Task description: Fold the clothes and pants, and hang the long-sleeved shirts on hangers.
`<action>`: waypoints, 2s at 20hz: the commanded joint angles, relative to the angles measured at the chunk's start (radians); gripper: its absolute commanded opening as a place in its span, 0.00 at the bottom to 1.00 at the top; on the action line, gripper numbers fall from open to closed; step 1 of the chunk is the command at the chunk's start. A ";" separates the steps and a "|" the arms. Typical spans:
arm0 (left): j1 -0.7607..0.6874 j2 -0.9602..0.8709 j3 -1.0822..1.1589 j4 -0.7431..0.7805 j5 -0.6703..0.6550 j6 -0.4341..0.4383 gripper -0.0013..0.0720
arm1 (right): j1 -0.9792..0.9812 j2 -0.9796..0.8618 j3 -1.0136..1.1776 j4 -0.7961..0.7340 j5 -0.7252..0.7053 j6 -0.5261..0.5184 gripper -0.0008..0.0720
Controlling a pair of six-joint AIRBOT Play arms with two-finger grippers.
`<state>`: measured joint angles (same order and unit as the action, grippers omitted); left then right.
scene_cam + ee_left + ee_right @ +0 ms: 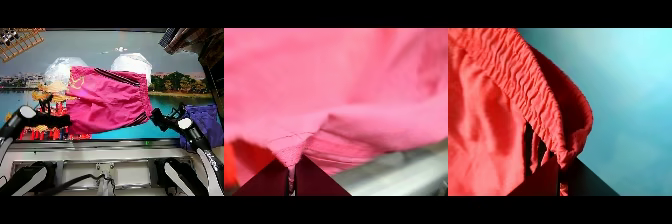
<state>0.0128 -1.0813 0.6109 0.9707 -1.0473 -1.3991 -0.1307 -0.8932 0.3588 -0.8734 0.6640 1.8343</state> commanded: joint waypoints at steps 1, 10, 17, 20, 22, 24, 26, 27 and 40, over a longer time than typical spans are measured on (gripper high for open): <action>0.026 -0.133 0.160 0.069 0.035 0.003 0.02 | 0.001 -0.018 0.039 0.039 -0.021 -0.023 0.06; 0.104 -0.179 0.294 0.072 0.176 0.076 0.02 | 0.114 -0.148 0.163 0.094 -0.085 -0.022 0.06; 0.220 -0.145 0.380 -0.090 0.092 0.151 0.02 | 0.310 -0.212 0.163 0.161 -0.218 -0.023 0.05; 0.225 -0.043 0.381 -0.090 0.116 0.151 0.02 | 0.299 -0.145 0.215 0.118 -0.147 -0.079 0.06; 0.226 0.048 0.386 -0.092 0.137 0.160 0.02 | 0.299 -0.080 0.307 0.056 -0.054 -0.102 0.06; 0.226 0.138 0.421 -0.118 0.139 0.207 0.02 | 0.299 -0.012 0.424 -0.021 0.009 -0.102 0.06; 0.226 0.218 0.494 -0.155 0.138 0.259 0.02 | 0.298 0.044 0.554 -0.089 0.064 -0.101 0.06; 0.226 0.250 0.542 -0.160 0.138 0.263 0.02 | 0.299 0.061 0.612 -0.100 0.093 -0.100 0.06; 0.226 0.437 1.118 0.080 0.135 0.290 0.02 | 0.299 0.356 1.110 -0.074 0.756 0.262 0.06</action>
<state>0.2379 -0.6506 1.6333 0.9848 -0.9184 -1.1133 0.1669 -0.6113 1.3922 -0.9550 1.2419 1.9450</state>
